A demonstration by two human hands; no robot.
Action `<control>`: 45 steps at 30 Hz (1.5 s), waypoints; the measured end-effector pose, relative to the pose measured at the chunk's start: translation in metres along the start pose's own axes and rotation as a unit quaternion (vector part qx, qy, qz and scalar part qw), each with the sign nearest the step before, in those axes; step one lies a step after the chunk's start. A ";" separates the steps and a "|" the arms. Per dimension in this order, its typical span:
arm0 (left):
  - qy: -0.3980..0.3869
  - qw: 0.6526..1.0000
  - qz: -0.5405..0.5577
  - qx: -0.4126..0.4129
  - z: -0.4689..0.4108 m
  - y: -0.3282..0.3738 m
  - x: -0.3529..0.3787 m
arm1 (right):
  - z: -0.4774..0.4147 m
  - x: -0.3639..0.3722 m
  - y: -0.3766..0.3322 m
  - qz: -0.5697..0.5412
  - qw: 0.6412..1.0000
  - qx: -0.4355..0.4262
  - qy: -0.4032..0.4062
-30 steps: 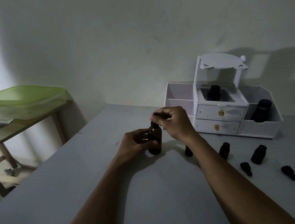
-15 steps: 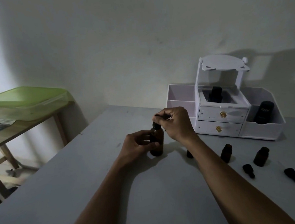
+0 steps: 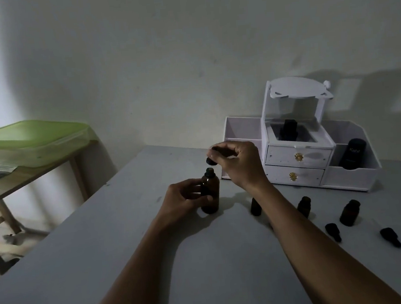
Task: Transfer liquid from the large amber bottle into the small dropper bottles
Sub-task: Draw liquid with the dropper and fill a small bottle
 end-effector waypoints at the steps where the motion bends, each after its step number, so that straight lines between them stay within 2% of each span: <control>1: 0.000 1.000 0.002 -0.002 0.000 0.000 -0.001 | -0.004 -0.002 -0.006 -0.004 1.000 -0.007 0.005; 3: -0.001 1.000 0.000 0.000 0.000 0.000 -0.002 | -0.012 -0.008 -0.024 -0.009 0.999 -0.027 0.014; 5: 0.033 0.998 -0.037 0.029 0.000 0.005 -0.005 | -0.020 -0.016 -0.045 -0.017 0.998 -0.048 0.026; 9: 0.225 0.963 -0.089 0.119 0.015 0.039 -0.011 | -0.028 -0.045 -0.079 -0.050 0.993 -0.089 0.060; 11: 0.273 0.945 -0.073 0.163 0.029 0.062 -0.004 | -0.027 -0.065 -0.085 -0.079 0.989 -0.097 0.083; 13: 0.246 0.955 -0.022 0.164 0.038 0.077 0.013 | -0.024 -0.084 -0.082 -0.094 0.986 -0.093 0.101; 15: 0.155 0.980 0.034 0.119 0.038 0.082 0.039 | -0.019 -0.100 -0.074 -0.098 0.986 -0.079 0.111; 18: 0.033 0.998 0.012 0.047 0.026 0.070 0.080 | -0.011 -0.114 -0.056 -0.091 0.990 -0.043 0.100; 21: -0.032 0.999 -0.032 -0.011 0.011 0.050 0.105 | -0.004 -0.120 -0.037 -0.082 0.994 -0.015 0.077; 28: -0.032 0.998 -0.057 -0.025 -0.001 0.030 0.110 | 0.004 -0.118 -0.001 -0.030 0.998 0.022 0.043; 45: -0.031 0.996 -0.088 -0.001 0.003 0.033 0.111 | 0.006 -0.111 0.017 -0.050 0.997 0.053 0.033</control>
Point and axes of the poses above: each hand's wrist, its own z-axis away from the middle knuckle, its own x-axis out of the palm, y = z × x, the point moved 5 cm from there along -z, towards the middle knuckle, and after that the axes turned 8 degrees about -z, right-handed, at the moved point
